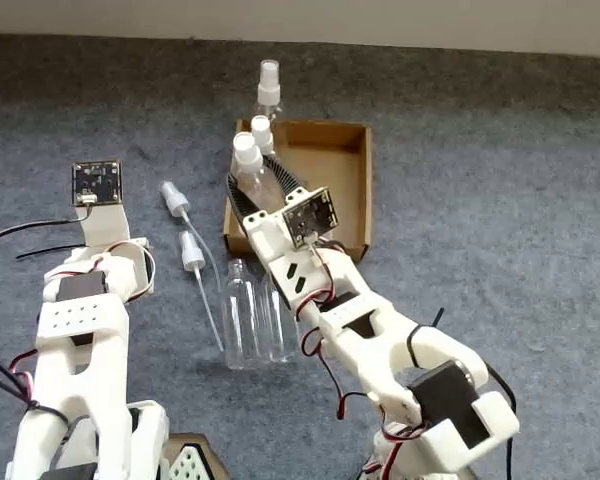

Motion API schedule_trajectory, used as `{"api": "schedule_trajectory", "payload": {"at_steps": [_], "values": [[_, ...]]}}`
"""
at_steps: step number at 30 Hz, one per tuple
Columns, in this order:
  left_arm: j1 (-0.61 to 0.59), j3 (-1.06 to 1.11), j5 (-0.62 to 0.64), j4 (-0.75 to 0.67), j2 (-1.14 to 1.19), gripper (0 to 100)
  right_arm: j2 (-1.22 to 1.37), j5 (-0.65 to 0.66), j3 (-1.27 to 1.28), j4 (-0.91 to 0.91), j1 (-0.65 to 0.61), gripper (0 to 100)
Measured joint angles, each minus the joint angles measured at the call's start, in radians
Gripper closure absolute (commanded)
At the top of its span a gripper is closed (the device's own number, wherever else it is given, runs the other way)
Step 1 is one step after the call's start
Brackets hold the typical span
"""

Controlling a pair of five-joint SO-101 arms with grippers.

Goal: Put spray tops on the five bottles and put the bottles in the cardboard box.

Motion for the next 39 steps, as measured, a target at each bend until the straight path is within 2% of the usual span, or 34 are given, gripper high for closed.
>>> {"api": "schedule_trajectory", "payload": {"at_steps": [35,39], "values": [[0.0,0.0,0.0,0.0,0.0,89,0.025,0.002,0.0,-0.006,0.002,98.7],[0.0,0.0,0.0,0.0,0.0,89,0.025,0.002,0.0,-0.006,0.002,92.3]]}}
